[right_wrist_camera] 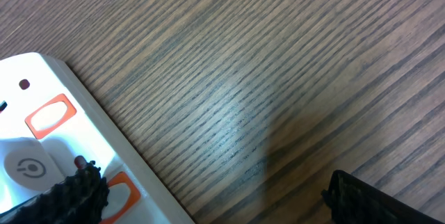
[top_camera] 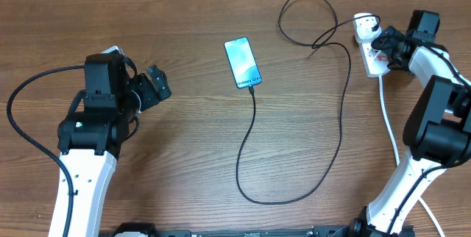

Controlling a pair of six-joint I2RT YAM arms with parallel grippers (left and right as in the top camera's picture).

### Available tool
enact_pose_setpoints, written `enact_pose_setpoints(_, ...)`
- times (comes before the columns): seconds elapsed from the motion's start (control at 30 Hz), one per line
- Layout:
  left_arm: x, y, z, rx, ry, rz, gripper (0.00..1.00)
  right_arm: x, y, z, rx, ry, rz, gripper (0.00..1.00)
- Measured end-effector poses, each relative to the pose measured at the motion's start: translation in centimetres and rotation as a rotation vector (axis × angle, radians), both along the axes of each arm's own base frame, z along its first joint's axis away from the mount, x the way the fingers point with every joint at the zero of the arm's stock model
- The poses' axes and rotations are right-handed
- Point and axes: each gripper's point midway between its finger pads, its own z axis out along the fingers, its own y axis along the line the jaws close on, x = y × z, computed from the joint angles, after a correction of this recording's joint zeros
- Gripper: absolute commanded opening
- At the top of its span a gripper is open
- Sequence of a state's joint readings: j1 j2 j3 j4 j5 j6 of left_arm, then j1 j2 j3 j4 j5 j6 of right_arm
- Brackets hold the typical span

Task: Plug charger to phone and switch on socket

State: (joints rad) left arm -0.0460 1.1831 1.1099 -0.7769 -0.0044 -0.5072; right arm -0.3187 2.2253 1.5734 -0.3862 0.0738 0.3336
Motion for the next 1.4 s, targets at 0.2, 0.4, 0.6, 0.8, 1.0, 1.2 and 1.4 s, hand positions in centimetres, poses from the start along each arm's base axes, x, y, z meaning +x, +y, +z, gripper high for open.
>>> enact_pose_setpoints(0.2, 0.0, 0.0, 0.0, 0.0, 0.0, 0.0, 1.0, -0.1, 0.1, 0.0, 0.009, 0.008, -0.001, 1.0)
enact_pose_setpoints(0.4, 0.0, 0.0, 0.0, 0.0, 0.0, 0.0, 0.99, -0.2, 0.3, 0.0, 0.03, 0.01, 0.004, 1.0)
enact_pose_setpoints(0.6, 0.0, 0.0, 0.0, 0.0, 0.0, 0.0, 1.0, -0.6, 0.7, -0.1, 0.057, 0.023, 0.015, 1.0)
enact_pose_setpoints(0.8, 0.0, 0.0, 0.0, 0.0, 0.0, 0.0, 0.99, -0.7, 0.9, 0.0, 0.067, 0.024, 0.02, 1.0)
enact_pose_setpoints(1.0, 0.0, 0.0, 0.0, 0.0, 0.0, 0.0, 1.0, -1.0, 1.3, 0.2, 0.083, 0.035, 0.032, 1.0)
enact_pose_setpoints(1.2, 0.0, 0.0, 0.0, 0.0, 0.0, 0.0, 1.0, -1.9, 3.2, 1.2, 0.108, 0.058, 0.079, 1.0)
enact_pose_setpoints(1.4, 0.0, 0.0, 0.0, 0.0, 0.0, 0.0, 0.99, -2.9, 3.7, 11.0, 0.057, -0.063, 0.088, 1.0)
